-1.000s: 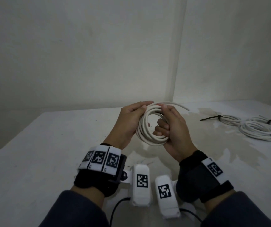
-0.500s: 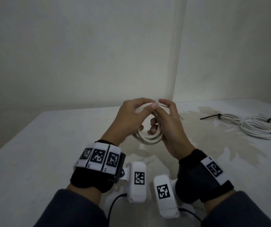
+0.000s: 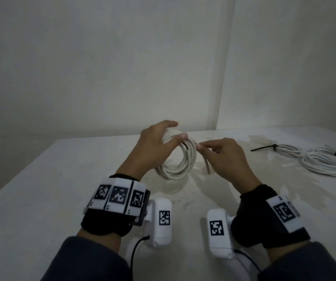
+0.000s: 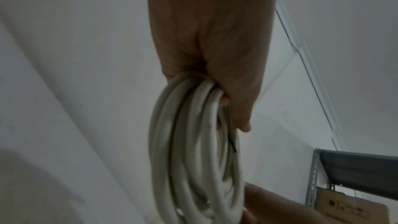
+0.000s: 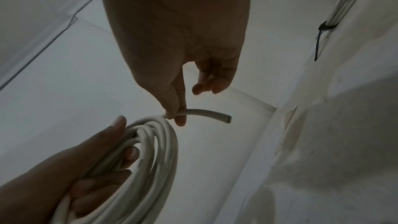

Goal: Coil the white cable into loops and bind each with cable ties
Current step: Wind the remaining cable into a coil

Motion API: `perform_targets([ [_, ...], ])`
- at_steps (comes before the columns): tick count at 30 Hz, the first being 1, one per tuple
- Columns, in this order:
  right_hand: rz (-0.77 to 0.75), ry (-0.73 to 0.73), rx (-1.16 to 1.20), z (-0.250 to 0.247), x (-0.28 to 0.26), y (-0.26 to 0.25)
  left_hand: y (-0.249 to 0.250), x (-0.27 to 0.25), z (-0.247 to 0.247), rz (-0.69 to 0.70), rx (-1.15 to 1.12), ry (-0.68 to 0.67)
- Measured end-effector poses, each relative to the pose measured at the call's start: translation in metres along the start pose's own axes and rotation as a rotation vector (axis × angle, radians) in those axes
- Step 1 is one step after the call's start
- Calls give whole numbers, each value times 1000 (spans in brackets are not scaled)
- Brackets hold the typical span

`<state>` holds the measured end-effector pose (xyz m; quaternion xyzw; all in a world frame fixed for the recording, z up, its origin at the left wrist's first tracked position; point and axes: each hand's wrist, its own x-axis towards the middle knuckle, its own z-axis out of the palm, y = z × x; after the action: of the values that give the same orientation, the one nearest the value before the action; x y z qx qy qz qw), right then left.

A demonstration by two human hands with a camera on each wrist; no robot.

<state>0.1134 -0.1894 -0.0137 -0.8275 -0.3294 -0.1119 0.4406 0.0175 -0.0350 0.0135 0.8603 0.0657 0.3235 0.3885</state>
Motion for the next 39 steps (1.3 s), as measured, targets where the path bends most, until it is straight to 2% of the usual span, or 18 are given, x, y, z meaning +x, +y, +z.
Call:
perform_targets([
  [2, 49, 0, 315, 3, 1, 1, -1, 1, 0, 1, -19, 27],
  [4, 97, -34, 515, 5, -1, -1, -1, 2, 1, 12, -36, 39],
  [9, 157, -105, 811, 5, -5, -2, -4, 1, 5, -33, -139, 88],
  [15, 220, -143, 984, 8, -4, 1, -8, 1, 9, -168, -269, 140],
  [18, 235, -123, 1002, 10, -4, -2, -9, 2, 12, -201, -282, 168],
  [21, 254, -14, 980, 16, -2, -5, -11, 2, 15, -237, -292, 231],
  [26, 134, 115, 849, 19, -4, -3, -10, 3, 25, -312, -400, 290],
  [33, 33, 166, 783, 16, -7, -5, -8, 5, 26, -352, -470, 331],
  [39, 136, 131, 839, 16, -5, 0, -7, 6, 28, -346, -577, 316],
])
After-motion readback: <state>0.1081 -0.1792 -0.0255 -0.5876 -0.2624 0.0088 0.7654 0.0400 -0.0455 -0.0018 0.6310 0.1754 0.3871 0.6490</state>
